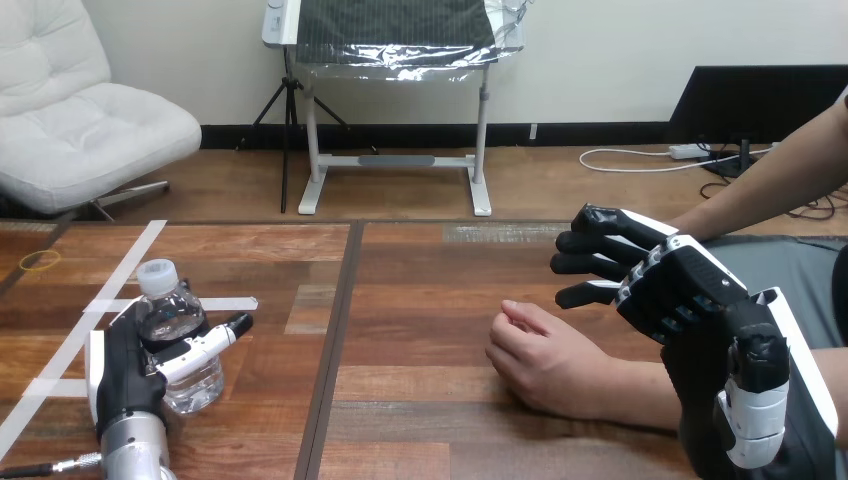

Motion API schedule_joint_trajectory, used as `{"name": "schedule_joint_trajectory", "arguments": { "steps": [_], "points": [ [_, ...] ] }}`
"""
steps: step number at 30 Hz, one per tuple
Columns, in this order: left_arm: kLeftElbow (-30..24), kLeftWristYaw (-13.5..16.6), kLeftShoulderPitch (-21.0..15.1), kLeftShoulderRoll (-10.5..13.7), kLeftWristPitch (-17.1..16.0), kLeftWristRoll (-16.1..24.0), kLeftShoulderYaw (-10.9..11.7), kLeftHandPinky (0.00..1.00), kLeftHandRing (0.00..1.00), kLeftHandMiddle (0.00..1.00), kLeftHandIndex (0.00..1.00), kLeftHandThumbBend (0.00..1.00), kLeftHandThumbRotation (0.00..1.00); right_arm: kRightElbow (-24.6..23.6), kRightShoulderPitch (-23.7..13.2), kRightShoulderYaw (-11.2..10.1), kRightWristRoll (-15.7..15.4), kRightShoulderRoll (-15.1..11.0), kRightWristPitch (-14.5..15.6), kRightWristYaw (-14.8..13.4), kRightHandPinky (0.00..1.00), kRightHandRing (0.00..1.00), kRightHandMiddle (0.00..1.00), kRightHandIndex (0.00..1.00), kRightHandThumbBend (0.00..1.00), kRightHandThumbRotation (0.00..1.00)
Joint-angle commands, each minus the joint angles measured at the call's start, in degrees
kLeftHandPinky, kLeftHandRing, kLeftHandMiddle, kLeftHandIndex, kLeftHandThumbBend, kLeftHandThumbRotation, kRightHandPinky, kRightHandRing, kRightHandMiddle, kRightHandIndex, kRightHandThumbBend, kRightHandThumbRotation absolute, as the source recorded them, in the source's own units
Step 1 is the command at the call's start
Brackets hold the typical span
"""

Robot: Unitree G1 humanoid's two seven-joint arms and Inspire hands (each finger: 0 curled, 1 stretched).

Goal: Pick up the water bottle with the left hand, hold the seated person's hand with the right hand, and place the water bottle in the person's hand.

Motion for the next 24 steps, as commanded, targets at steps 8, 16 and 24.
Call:
{"name": "schedule_joint_trajectory", "arguments": {
  "steps": [8,16,24],
  "points": [
    [-2.5,2.4,-3.3,0.5,-1.8,2.6,-1.6,0.3,0.34,0.39,0.45,0.61,0.0,-3.0,-2.9,-0.3,0.9,-0.8,-0.3,0.5,0.63,0.73,0.76,0.77,0.92,0.97],
    [-3.7,2.5,-2.6,0.4,-2.9,2.9,-1.6,0.3,0.34,0.39,0.44,0.6,0.0,-2.7,-3.0,-0.4,0.6,-0.8,0.0,0.6,0.63,0.74,0.76,0.77,0.92,0.97],
    [-6.8,1.9,-1.4,0.2,-4.7,2.7,-1.6,0.29,0.34,0.39,0.44,0.6,0.0,-0.9,-3.9,-0.6,1.1,-0.9,-0.5,1.4,0.64,0.74,0.76,0.78,0.89,0.95]
  ]
}}
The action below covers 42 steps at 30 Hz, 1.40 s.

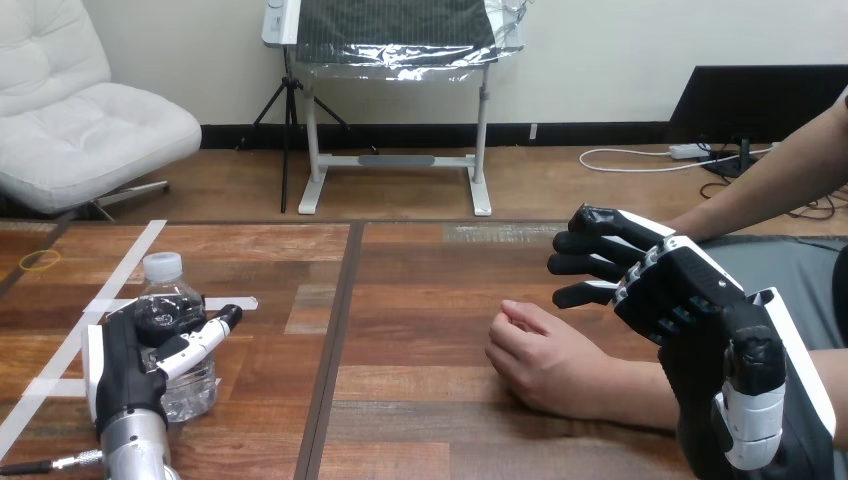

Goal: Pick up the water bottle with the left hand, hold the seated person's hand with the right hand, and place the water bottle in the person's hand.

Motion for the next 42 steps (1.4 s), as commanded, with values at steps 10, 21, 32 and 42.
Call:
{"name": "schedule_joint_trajectory", "arguments": {
  "steps": [10,21,32,42],
  "points": [
    [-14.1,-0.2,0.9,-0.3,-3.4,1.2,-1.5,0.29,0.34,0.39,0.44,0.61,0.0,2.2,-6.2,-1.8,-2.8,-0.8,-1.8,-0.3,0.62,0.73,0.76,0.78,0.87,0.93],
    [-25.9,-1.2,4.7,-0.8,-2.8,1.4,-2.5,0.3,0.34,0.39,0.44,0.61,0.0,4.7,-9.7,-4.5,-10.8,-2.7,-1.7,-2.5,0.67,0.76,0.78,0.79,0.92,0.93],
    [-35.4,-2.6,7.6,-1.5,-3.6,1.6,-3.3,0.29,0.33,0.39,0.43,0.6,0.0,8.9,-14.5,-7.3,-14.2,-7.2,-1.7,-2.4,0.71,0.79,0.8,0.8,0.94,0.89],
    [-43.0,-3.8,9.4,-2.5,-2.3,1.3,-3.8,0.28,0.32,0.38,0.42,0.61,0.0,11.5,-18.0,-9.4,-19.4,-12.3,0.0,-3.0,0.72,0.8,0.83,0.82,0.97,0.79]
  ]
}}
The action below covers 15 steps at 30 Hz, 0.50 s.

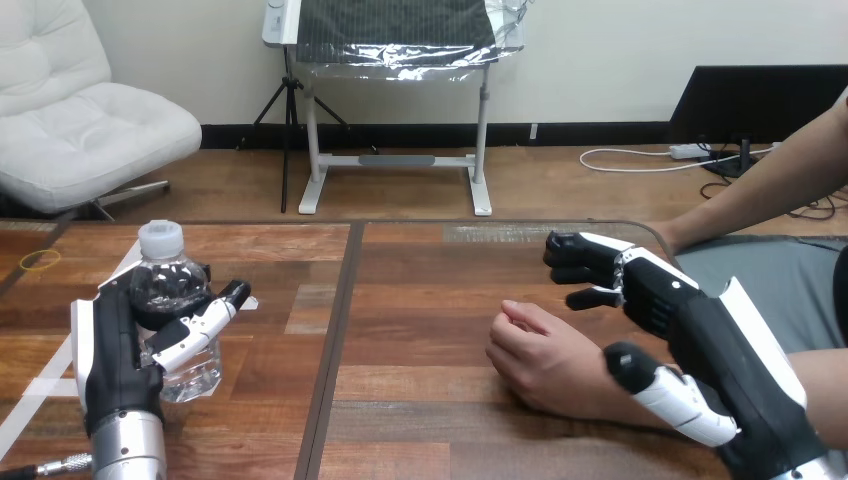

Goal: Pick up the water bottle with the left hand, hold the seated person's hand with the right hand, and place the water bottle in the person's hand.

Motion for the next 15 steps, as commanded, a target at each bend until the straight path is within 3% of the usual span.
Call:
{"name": "schedule_joint_trajectory", "arguments": {
  "steps": [1,15],
  "points": [
    [-17.2,-1.6,-3.3,0.1,-1.6,1.3,-2.1,0.27,0.32,0.37,0.42,0.61,0.0,2.4,-10.2,-4.2,-4.1,-5.6,0.2,-1.7,0.72,0.8,0.83,0.82,0.97,0.79],
    [-24.9,-4.2,-1.4,-1.1,-1.2,-0.1,-2.6,0.27,0.32,0.37,0.41,0.59,0.0,6.8,-14.7,-5.6,-6.6,-12.1,2.6,-0.8,0.66,0.79,0.84,0.84,0.99,0.62]
  ]
}}
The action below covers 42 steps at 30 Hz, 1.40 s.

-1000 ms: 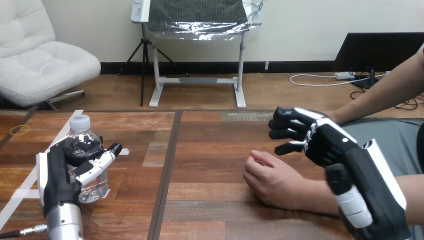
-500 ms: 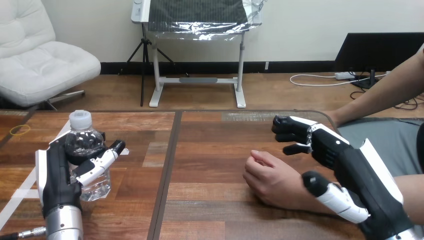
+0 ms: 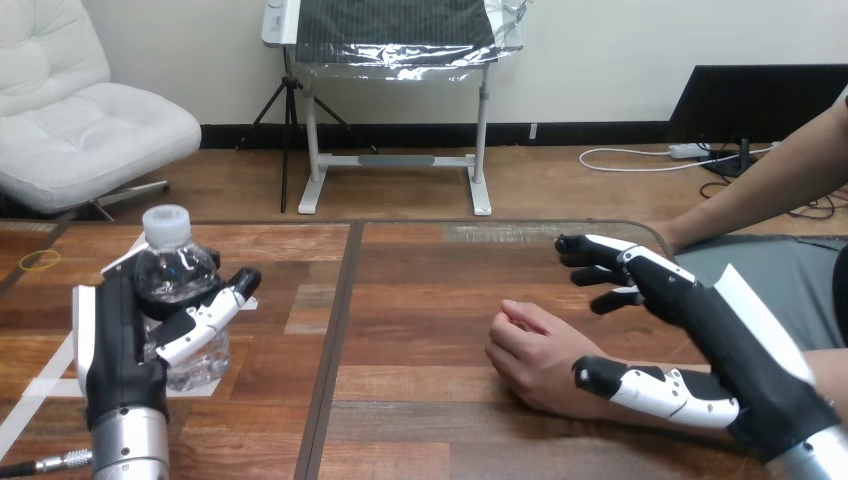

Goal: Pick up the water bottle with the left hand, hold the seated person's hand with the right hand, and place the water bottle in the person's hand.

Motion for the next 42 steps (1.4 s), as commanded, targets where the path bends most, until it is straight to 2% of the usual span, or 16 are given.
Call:
{"name": "schedule_joint_trajectory", "arguments": {
  "steps": [1,13,19,23,31,33,42],
  "points": [
    [-16.2,-2.2,-4.4,0.2,-1.4,-0.1,-2.2,0.27,0.32,0.37,0.41,0.59,0.0,2.9,-10.1,-3.5,-1.5,-5.3,0.8,-0.8,0.66,0.79,0.84,0.83,1.0,0.59],
    [-20.4,-4.8,-3.3,-0.8,-0.4,-1.3,-2.5,0.26,0.31,0.36,0.41,0.58,0.0,8.3,-13.4,-3.5,-2.7,-9.8,0.6,-0.2,0.64,0.8,0.85,0.84,1.0,0.51],
    [-21.5,-5.6,-3.0,-1.1,-0.1,-1.2,-2.7,0.25,0.3,0.36,0.41,0.57,0.0,10.5,-14.6,-3.3,-4.3,-12.1,1.6,-0.2,0.65,0.82,0.87,0.86,1.0,0.52],
    [-22.1,-6.0,-2.8,-1.2,-0.2,-1.1,-2.7,0.25,0.3,0.36,0.41,0.57,0.0,12.6,-15.6,-2.9,-5.5,-13.8,0.5,0.0,0.66,0.83,0.88,0.87,1.0,0.53],
    [-23.9,-7.0,-2.3,-1.6,0.2,-1.8,-2.8,0.24,0.3,0.36,0.41,0.56,0.0,16.5,-17.4,-1.9,-7.6,-16.7,-0.7,0.4,0.74,0.86,0.88,0.88,1.0,0.5],
    [-24.4,-7.2,-2.1,-1.7,0.2,-1.9,-2.7,0.24,0.3,0.35,0.41,0.56,0.0,16.8,-17.7,-1.6,-7.9,-17.3,0.2,1.0,0.75,0.86,0.89,0.88,1.0,0.48],
    [-27.4,-8.2,-1.4,-1.9,0.8,-2.8,-2.8,0.24,0.3,0.35,0.4,0.55,0.0,19.3,-19.1,0.2,-10.0,-19.7,-0.2,2.5,0.82,0.88,0.9,0.88,1.0,0.46]
  ]
}}
